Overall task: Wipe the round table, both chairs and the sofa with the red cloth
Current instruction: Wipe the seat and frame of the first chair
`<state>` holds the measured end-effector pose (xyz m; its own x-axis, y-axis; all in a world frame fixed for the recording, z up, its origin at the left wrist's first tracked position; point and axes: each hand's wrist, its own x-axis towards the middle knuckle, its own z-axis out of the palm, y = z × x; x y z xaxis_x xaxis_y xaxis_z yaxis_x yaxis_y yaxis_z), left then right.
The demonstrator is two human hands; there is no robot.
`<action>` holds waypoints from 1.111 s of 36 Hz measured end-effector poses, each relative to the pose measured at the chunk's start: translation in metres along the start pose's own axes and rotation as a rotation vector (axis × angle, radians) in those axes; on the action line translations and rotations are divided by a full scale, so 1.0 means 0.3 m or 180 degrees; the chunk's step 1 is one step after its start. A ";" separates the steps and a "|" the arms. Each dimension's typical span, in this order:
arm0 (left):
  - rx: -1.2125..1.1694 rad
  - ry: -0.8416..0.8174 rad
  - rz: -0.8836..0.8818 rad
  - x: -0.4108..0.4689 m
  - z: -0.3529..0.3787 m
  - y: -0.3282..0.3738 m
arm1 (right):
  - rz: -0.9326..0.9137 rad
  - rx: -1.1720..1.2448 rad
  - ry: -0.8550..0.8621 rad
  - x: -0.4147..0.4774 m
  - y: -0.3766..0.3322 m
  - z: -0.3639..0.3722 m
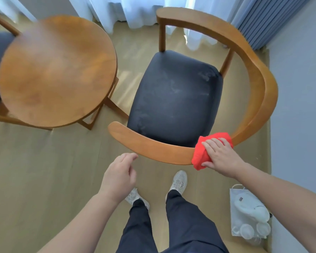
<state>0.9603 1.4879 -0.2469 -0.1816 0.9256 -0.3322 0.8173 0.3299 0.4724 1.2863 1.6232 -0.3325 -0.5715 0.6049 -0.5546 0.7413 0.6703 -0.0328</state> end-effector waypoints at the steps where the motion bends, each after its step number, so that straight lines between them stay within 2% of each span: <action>1: 0.0003 -0.0003 -0.0012 -0.002 -0.005 -0.016 | 0.0044 0.0038 0.0025 0.004 -0.023 0.006; 11: 0.0007 0.0111 0.0052 -0.023 -0.089 -0.165 | 0.0387 0.0304 0.0367 0.116 -0.349 0.000; 21: -0.0109 0.0238 0.0010 -0.067 -0.211 -0.344 | 0.0700 0.0197 0.0220 0.300 -0.640 -0.156; 29: -0.0244 0.0449 -0.0095 -0.107 -0.327 -0.497 | 0.0857 0.0154 0.0089 0.391 -0.763 -0.222; 40: -0.0193 0.0567 -0.0552 -0.118 -0.421 -0.574 | 0.0646 0.0121 0.0010 0.549 -0.882 -0.329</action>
<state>0.7570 1.4217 -0.2132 -0.4142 0.8704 -0.2660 0.7322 0.4923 0.4707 0.9614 1.5879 -0.3330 -0.4101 0.7273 -0.5504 0.8541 0.5179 0.0481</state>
